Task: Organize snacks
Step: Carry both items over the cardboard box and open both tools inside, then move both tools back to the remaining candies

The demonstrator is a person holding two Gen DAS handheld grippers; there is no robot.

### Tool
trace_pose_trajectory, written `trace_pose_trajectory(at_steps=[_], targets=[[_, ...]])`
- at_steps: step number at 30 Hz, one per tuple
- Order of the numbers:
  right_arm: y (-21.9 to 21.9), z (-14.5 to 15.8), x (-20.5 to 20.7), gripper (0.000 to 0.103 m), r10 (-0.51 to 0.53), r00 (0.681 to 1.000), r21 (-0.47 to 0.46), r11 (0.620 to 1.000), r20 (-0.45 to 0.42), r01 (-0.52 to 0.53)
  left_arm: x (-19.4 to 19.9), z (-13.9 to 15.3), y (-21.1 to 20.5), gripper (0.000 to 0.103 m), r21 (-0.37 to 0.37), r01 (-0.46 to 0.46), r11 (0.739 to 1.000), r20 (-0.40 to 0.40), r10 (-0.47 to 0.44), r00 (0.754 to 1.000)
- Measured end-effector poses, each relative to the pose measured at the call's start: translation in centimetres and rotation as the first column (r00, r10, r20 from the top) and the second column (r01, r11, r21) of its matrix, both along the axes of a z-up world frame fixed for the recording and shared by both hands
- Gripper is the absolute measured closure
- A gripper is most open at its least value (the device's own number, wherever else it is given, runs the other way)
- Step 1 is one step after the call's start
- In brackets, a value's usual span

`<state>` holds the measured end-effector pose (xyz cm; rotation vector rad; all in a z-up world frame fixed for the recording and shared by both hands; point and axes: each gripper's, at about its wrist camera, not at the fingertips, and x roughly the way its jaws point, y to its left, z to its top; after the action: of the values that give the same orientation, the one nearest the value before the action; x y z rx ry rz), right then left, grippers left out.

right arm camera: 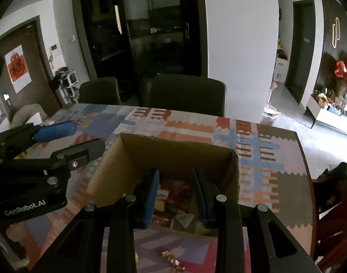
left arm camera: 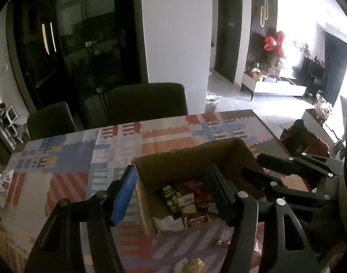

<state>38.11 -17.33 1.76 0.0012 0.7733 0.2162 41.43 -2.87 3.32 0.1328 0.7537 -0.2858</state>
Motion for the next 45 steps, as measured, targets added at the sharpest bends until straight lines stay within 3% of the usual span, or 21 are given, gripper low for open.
trace_pose_trajectory(at_steps=[8, 16, 28, 39, 45], targets=[[0.9, 0.2, -2.9, 0.071, 0.032, 0.999, -0.002, 0.999, 0.017, -0.032, -4.0, -0.1, 1.2, 0.041, 0.02, -0.023, 1.0, 0.045, 0.022, 0.999], [1.8, -1.8, -5.9, 0.071, 0.043, 0.999, -0.032, 0.999, 0.006, -0.043, -7.1, -1.6, 2.2, 0.041, 0.003, -0.032, 0.999, 0.008, 0.032, 0.999], [2.2, -5.4, -9.3, 0.071, 0.053, 0.998, -0.07, 0.996, -0.031, -0.055, -11.4, -5.4, 2.9, 0.041, 0.001, -0.042, 0.999, -0.018, 0.043, 0.999], [2.1, -7.9, -11.5, 0.071, 0.099, 0.993, -0.125, 0.987, -0.057, -0.105, -14.6, -8.1, 2.3, 0.041, 0.037, -0.054, 0.998, 0.033, 0.053, 0.998], [2.1, -9.4, -11.8, 0.071, 0.147, 0.986, -0.169, 0.973, -0.077, -0.159, -15.2, -10.2, 1.8, 0.041, 0.031, -0.031, 0.999, -0.004, 0.031, 1.0]])
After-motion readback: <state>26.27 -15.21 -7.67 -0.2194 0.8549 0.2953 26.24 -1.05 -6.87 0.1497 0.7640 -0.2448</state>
